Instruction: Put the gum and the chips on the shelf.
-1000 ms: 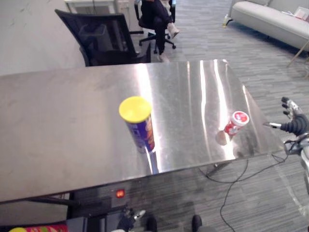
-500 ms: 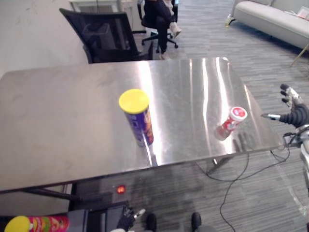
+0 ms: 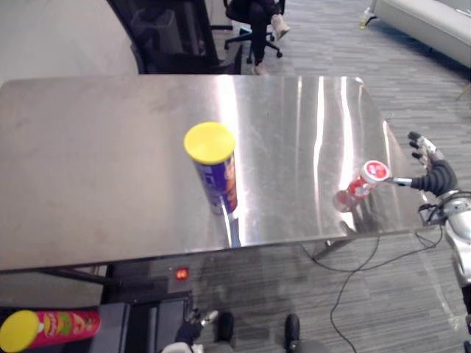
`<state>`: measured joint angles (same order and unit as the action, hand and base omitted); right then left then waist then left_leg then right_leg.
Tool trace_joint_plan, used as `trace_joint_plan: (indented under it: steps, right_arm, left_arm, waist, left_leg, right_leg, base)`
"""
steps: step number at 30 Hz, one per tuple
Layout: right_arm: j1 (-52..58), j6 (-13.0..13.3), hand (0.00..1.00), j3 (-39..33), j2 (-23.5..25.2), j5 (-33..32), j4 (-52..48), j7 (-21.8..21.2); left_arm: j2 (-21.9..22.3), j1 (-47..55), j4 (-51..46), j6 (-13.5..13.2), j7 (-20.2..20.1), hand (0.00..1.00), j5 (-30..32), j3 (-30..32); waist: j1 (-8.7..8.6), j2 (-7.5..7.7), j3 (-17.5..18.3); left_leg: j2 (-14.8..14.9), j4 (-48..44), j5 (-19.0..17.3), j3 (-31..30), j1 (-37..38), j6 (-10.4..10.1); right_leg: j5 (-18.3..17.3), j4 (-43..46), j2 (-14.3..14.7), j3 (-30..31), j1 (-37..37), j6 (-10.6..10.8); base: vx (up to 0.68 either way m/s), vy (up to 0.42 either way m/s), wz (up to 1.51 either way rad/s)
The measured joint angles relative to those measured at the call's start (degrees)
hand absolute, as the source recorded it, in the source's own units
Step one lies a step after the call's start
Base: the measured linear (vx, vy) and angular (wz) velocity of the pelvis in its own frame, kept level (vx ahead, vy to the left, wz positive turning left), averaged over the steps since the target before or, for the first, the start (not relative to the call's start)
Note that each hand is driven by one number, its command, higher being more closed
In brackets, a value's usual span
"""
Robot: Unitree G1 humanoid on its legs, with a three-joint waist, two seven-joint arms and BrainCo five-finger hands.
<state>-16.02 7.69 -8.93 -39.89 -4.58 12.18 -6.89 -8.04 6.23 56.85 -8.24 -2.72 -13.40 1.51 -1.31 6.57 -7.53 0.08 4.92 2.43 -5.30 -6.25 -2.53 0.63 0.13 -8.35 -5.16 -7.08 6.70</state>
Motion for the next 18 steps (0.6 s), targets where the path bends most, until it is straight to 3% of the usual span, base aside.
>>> trace_joint_plan:
  steps: [10, 18]
  right_arm:
    - [-0.87, 0.01, 0.0, 0.8, 0.57, -0.11, 0.0, 0.02]
    - [-0.86, 0.0, 0.0, 2.7, 1.13, -0.44, -0.03, -0.33]
  left_arm:
    - [-0.3, -0.5, -0.44, -0.01, 0.24, 0.0, -1.04, 1.17]
    - [-0.34, -0.95, -0.45, -0.03, 0.31, 0.0, -1.57, 1.26]
  waist:
    - [0.28, 1.22, -1.05]
    - [0.57, 1.35, -1.9]
  left_leg:
    - [0.11, -0.31, -0.15, 0.07, -1.64, -0.15]
    - [0.21, -0.53, -0.22, -0.01, -1.78, -0.24]
  right_leg:
    - [0.02, 0.11, 0.13, 0.15, -1.56, -0.04]
    - [-0.21, 0.25, 0.24, 0.09, -1.61, -0.38]
  base:
    - [0.0, -0.001, 0.0]
    - [0.0, 0.0, 0.0]
